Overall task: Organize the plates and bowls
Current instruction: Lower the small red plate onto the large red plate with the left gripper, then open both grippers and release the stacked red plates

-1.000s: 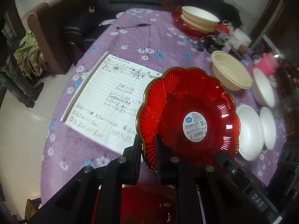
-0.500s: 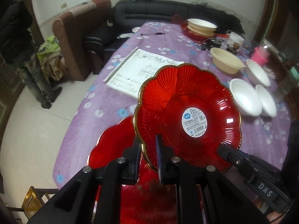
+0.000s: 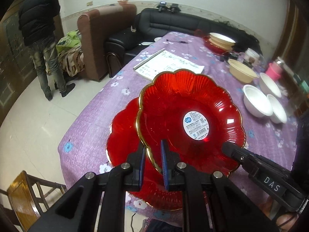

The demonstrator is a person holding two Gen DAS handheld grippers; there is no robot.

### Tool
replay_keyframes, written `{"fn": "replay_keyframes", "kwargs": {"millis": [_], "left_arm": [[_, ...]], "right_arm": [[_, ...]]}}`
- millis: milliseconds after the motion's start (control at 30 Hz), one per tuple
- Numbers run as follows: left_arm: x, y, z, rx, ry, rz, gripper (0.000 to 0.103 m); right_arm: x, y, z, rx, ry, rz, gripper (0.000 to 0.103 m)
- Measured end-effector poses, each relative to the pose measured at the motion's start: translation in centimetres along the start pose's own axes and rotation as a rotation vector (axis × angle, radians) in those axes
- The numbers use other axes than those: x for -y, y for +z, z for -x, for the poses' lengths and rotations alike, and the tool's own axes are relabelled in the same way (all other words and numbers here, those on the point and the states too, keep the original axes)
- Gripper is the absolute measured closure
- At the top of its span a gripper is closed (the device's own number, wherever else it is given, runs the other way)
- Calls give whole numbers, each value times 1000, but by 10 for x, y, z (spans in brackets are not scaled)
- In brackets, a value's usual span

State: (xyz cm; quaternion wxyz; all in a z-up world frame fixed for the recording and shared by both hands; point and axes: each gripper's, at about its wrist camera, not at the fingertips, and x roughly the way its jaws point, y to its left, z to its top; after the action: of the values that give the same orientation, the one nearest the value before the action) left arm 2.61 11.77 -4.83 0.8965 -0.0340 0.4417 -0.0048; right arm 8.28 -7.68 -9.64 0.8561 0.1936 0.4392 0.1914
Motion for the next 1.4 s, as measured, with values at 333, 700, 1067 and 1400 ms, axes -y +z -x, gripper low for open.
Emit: {"fn": "replay_keyframes", "kwargs": {"millis": [333,700,1067,1400], "left_arm": [[-15,-9,-16,-40,10,41,88],[-18,-14,-27,-69,29,25,83],[-15,-19,-21,-60,57,0,80],[-19,-17,8,105,295,-39,43]], "right_arm": [[-10,-3,-21,-46,-24,41,88],[-23,-8,-28,-7,-129,169,88],[-31,-16,-27,52,-186,274,82],[-27,-16,-3,190,-200,313,70]]}}
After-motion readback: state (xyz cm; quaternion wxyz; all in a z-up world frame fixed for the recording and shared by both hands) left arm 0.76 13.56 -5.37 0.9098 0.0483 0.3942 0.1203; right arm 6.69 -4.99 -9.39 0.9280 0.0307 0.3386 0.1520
